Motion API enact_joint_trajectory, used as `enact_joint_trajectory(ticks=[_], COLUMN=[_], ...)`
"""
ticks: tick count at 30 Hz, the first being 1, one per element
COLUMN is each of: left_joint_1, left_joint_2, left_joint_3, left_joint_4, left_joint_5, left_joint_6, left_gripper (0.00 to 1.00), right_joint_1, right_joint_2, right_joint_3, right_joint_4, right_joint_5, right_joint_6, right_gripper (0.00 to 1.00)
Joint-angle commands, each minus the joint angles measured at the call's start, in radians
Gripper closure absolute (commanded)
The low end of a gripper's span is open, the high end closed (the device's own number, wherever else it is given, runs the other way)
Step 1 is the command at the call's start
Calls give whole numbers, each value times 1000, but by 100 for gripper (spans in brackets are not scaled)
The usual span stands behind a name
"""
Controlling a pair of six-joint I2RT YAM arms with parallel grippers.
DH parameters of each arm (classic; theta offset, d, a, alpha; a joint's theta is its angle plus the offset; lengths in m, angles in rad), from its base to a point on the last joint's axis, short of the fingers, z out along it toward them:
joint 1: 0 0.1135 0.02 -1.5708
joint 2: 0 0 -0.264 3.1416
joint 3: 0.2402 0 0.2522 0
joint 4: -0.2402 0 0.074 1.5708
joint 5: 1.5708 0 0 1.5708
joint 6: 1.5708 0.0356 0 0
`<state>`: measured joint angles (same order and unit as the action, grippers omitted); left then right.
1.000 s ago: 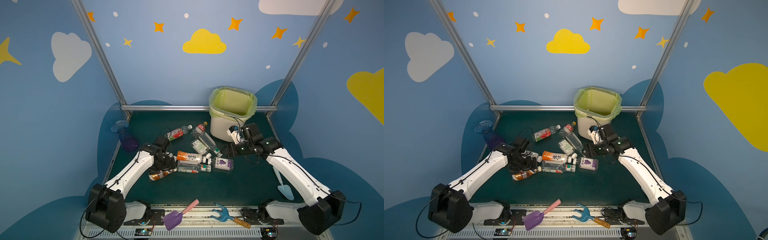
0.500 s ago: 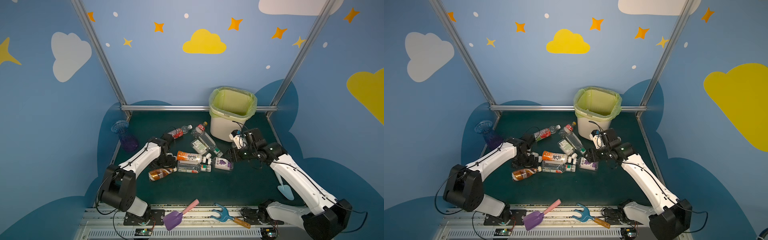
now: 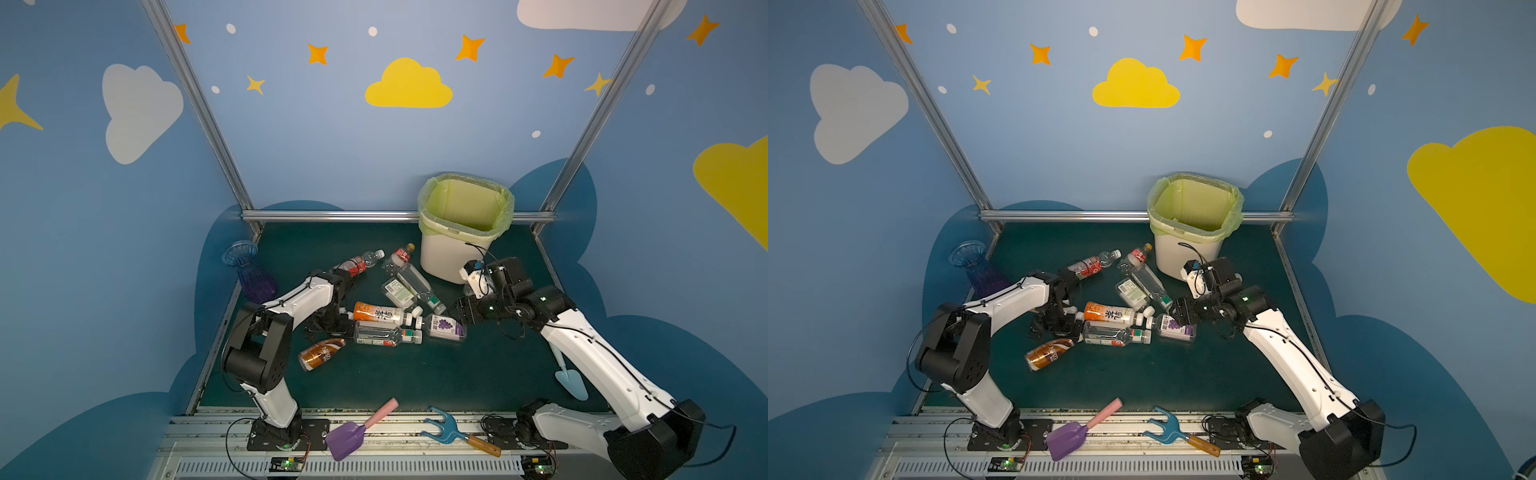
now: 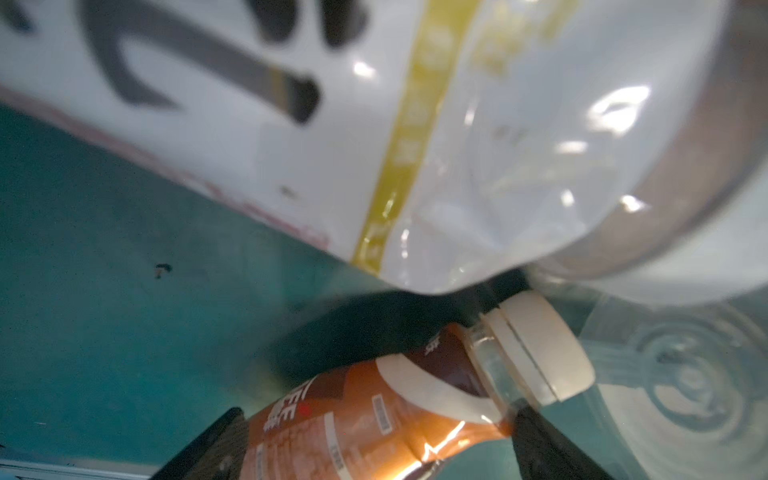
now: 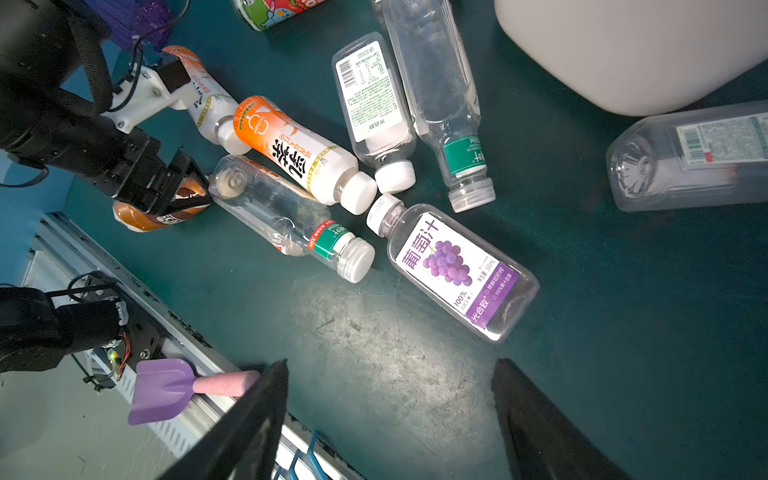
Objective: Throw the plastic bottles in the bin
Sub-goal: 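Close left gripper on brown Nescafe bottle while right gripper hovers near bottles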
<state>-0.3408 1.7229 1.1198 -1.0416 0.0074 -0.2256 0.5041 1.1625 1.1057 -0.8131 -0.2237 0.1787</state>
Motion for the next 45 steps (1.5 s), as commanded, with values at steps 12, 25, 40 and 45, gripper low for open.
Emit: enact_joint_trajectory(ticks=[12, 25, 40, 45], left_joint_1=[-59, -109, -126, -126], left_joint_2=[73, 68, 75, 54], left_joint_3=[15, -15, 18, 24], left_joint_4=[-2, 46, 41, 33], left_joint_5=[77, 80, 62, 55], left_joint_6=[-40, -93, -103, -108], left_gripper=[9, 46, 67, 71], right_joint_1=[4, 4, 4, 4], right_joint_2=[16, 36, 14, 12], right_joint_3=[4, 11, -12, -14], right_joint_4=[-20, -34, -38, -38], right_joint_5=[24, 21, 38, 40], right_joint_6=[-13, -27, -3, 4], right_gripper=[22, 22, 22, 22])
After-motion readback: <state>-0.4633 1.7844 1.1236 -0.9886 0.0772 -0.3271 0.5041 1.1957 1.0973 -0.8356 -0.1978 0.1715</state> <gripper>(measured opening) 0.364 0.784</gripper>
